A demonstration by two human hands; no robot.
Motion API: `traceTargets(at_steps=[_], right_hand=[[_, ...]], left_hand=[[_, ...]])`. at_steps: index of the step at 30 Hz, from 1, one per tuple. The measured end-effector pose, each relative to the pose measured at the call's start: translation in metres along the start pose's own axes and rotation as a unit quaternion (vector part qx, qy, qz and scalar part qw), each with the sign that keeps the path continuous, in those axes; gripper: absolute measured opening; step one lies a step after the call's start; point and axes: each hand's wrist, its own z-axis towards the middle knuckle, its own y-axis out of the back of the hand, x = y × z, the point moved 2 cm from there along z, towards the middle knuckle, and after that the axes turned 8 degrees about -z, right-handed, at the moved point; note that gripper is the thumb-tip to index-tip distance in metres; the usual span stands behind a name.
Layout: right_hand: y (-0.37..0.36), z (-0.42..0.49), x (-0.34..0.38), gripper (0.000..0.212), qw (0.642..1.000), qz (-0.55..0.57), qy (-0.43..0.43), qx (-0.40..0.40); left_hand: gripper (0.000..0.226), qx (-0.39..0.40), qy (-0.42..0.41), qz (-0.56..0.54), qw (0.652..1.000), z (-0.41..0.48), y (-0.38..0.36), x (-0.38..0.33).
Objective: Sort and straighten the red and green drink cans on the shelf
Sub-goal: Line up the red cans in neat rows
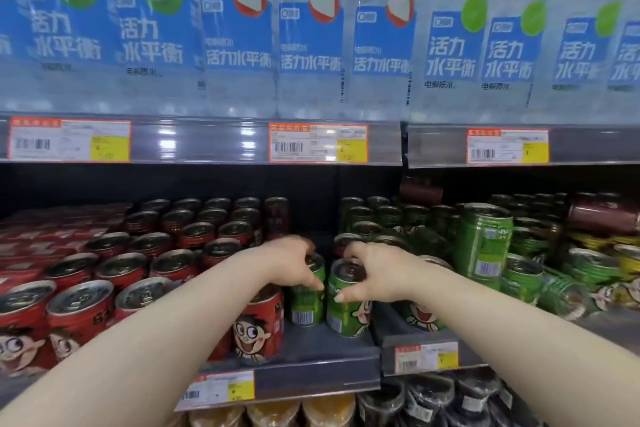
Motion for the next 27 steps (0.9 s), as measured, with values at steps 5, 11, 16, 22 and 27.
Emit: traceTargets(at_steps=[5,11,16,22,27], right_hand=[[0.015,-0.007,-0.011,0.076,0.999,0.014,0.024,0.041],[0.019,-0.007,-0.01,0.074,0.994,-0.006,0.064,0.084],[0.031,0.002,-0.013,0.071,0.993,0.017,0.073,0.095],[0.04,0.046,-0.023,0.059,1.0,-0.017,0.014,-0.015],[0.014,0.067,-0.021,0.081,0.993,-0.099,0.022,0.056]], left_hand=[[0.085,-0.005,-0.015,-0.009,1.0,-0.013,0.001,-0.001],[0.084,-0.008,-0.039,-0.003,0.999,-0.025,-0.004,-0.007],[0.089,0.009,-0.049,-0.022,0.999,-0.028,-0.008,-0.002],[0.057,-0.14,-0.027,-0.019,0.99,-0.042,0.017,0.033],[0.052,-0.152,0.037,0.047,0.987,-0.07,0.027,0.085]])
